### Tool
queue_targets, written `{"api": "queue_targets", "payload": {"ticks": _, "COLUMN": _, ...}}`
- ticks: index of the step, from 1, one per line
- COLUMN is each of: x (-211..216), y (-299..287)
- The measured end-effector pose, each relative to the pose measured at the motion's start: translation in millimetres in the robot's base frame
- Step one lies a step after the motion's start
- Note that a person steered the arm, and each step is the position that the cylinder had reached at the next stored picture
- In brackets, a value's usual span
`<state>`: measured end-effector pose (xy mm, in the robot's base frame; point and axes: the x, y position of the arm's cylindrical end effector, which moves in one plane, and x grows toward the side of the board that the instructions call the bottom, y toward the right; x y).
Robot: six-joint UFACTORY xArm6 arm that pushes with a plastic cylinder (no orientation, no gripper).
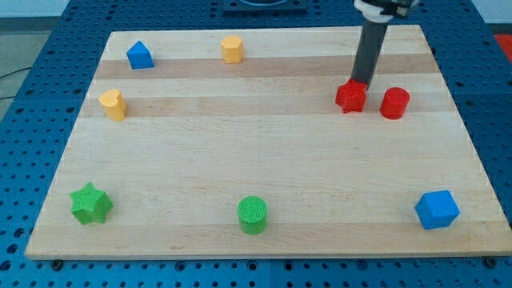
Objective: Push the yellow hexagon towards the center of the board
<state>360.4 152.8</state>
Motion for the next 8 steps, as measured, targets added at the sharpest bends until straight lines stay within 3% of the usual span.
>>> {"api": "queue_targets", "payload": {"ticks": 1, "x": 17.6, "y": 0.0}}
{"api": "queue_targets", "payload": {"ticks": 2, "x": 3.1, "y": -4.3}}
{"api": "queue_targets", "payload": {"ticks": 4, "x": -91.4, "y": -33.6}}
{"api": "queue_targets", "payload": {"ticks": 6, "x": -164.4, "y": -143.4}}
{"api": "queue_targets", "payload": {"ticks": 7, "x": -162.3, "y": -200.3}}
{"api": "queue_targets", "payload": {"ticks": 8, "x": -143.7, "y": -215.0}}
